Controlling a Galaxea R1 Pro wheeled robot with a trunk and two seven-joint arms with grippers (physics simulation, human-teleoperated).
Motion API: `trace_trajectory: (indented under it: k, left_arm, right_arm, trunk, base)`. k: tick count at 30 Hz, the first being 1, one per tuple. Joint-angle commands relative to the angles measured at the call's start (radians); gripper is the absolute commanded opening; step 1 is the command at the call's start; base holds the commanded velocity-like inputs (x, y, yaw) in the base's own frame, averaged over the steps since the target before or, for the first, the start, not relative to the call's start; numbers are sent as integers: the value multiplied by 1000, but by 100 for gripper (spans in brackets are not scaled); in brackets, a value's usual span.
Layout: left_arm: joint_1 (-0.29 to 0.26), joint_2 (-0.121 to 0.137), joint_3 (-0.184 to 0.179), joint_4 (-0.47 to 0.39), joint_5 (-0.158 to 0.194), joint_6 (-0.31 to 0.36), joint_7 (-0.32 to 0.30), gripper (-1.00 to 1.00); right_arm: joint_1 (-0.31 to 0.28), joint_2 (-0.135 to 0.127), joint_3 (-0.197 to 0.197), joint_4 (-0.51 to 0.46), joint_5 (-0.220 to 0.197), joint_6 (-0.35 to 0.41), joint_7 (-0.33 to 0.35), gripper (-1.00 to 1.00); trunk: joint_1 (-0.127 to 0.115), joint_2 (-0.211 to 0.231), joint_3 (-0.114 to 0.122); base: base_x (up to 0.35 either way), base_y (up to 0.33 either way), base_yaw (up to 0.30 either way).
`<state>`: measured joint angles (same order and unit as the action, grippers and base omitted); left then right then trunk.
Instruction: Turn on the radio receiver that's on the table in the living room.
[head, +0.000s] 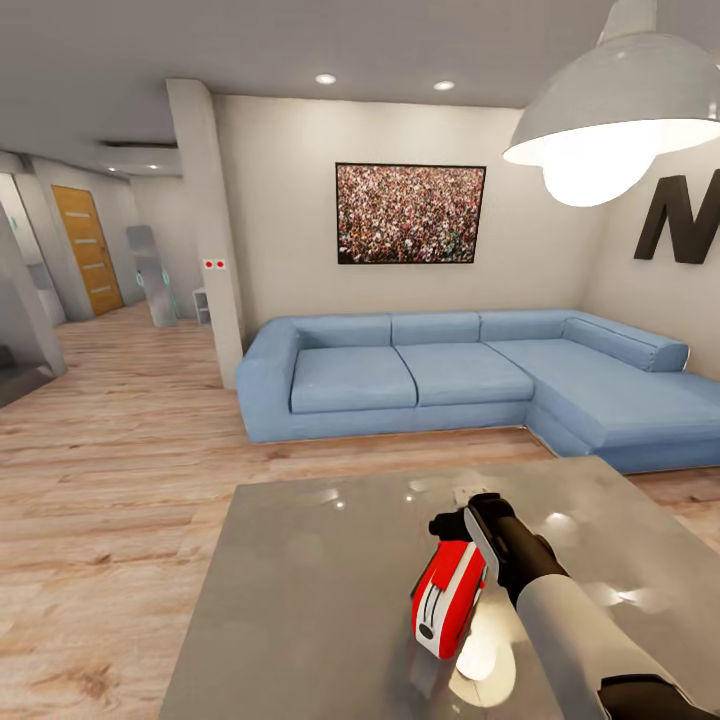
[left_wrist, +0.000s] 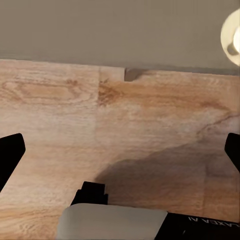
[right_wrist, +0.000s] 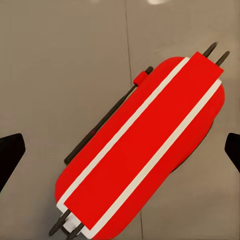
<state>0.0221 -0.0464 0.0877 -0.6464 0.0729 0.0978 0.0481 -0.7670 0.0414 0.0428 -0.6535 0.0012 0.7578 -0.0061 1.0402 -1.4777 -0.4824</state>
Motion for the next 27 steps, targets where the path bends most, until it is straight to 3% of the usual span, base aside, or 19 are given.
trace_trajectory:
  k: [1,19,27]
  left_arm:
    - [0,0,0,0,2,0,0,100]
    - [0,1,0,-1,11,-6,4,100]
    - [0,1,0,-1,12,-6,4,100]
  right_arm:
    - [0,0,0,0,0,0,0,100]
    - [0,0,0,2,-4,0,0,100]
    - [0,0,-1,12,-4,1,-1,100]
  trunk:
    - [4,-7,-3]
    - [73,-133,-60]
    - [73,-133,-60]
  base:
    - [0,0,0]
    - [0,0,0]
    - [0,0,0]
